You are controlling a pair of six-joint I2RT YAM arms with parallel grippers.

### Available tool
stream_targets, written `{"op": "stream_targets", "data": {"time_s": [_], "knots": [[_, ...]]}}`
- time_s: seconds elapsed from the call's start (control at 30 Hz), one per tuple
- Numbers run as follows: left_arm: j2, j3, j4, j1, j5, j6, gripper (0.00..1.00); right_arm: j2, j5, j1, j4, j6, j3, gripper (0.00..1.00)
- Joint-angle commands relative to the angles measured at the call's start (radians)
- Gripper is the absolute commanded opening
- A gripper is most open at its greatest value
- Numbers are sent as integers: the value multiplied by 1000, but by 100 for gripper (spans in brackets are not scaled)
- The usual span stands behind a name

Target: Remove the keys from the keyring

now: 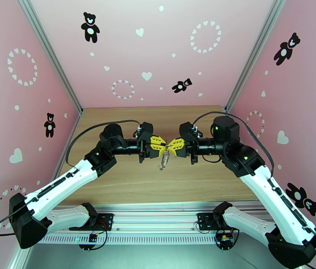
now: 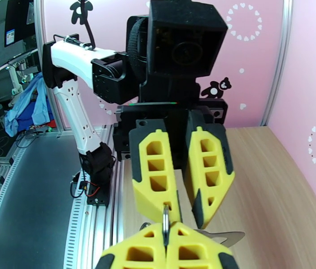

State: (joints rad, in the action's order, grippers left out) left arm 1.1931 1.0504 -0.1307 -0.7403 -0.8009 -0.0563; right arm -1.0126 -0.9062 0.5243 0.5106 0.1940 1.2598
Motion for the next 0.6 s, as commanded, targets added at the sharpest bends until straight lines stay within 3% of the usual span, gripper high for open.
{"op": "stream_targets", "data": {"time_s": [0.0, 0.57], "knots": [[-47, 0, 34, 4, 12, -30, 22, 1, 36, 1, 53, 39, 44, 0], [17, 42, -21, 4, -33, 1, 21, -23, -38, 0, -1, 8, 47, 0]]}}
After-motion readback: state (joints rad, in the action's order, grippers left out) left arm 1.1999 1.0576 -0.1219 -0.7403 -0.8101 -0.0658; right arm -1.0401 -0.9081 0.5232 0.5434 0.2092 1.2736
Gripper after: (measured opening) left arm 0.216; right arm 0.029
